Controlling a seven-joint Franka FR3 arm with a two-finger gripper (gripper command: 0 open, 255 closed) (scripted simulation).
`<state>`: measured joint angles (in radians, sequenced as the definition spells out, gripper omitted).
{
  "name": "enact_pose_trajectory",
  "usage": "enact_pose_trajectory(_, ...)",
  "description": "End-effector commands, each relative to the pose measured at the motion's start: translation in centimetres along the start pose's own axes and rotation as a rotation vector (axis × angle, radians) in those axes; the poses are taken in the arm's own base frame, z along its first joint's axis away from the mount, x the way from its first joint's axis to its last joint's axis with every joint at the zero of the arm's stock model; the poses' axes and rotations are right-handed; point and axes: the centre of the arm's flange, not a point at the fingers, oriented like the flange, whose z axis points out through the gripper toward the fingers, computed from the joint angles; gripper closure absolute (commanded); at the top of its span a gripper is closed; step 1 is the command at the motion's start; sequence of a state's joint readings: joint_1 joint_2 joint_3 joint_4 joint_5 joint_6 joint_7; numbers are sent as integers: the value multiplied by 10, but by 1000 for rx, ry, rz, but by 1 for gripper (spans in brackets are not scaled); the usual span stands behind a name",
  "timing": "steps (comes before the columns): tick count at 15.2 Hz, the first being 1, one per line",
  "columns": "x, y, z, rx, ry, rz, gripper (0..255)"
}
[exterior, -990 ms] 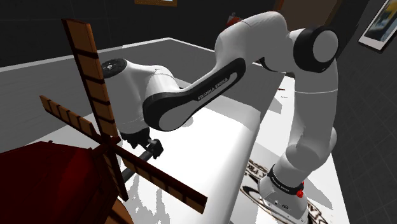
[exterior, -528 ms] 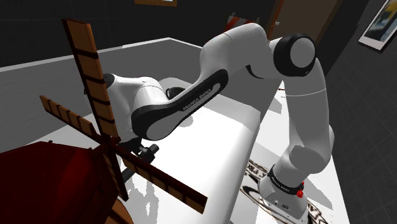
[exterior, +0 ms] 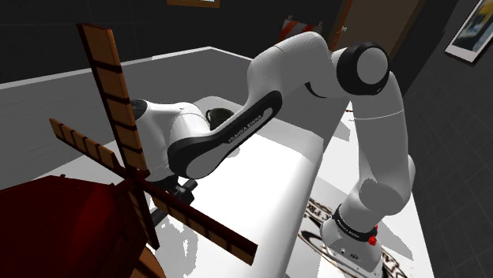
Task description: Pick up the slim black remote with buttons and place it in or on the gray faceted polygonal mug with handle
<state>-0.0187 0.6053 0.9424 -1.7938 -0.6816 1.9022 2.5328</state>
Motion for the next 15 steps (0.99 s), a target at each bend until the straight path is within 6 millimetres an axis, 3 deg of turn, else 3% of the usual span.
enact_pose_trajectory(1,0,0,0,0,0,0,0)
enact_pose_trajectory(2,0,0,0,0,0,0,0)
enact_pose_trajectory(3,0,0,0,0,0,0,255)
enact_pose_trajectory(11,0,1,2,0,0,0,255)
enact_pose_trajectory(15,4,1,-15,0,0,0,255)
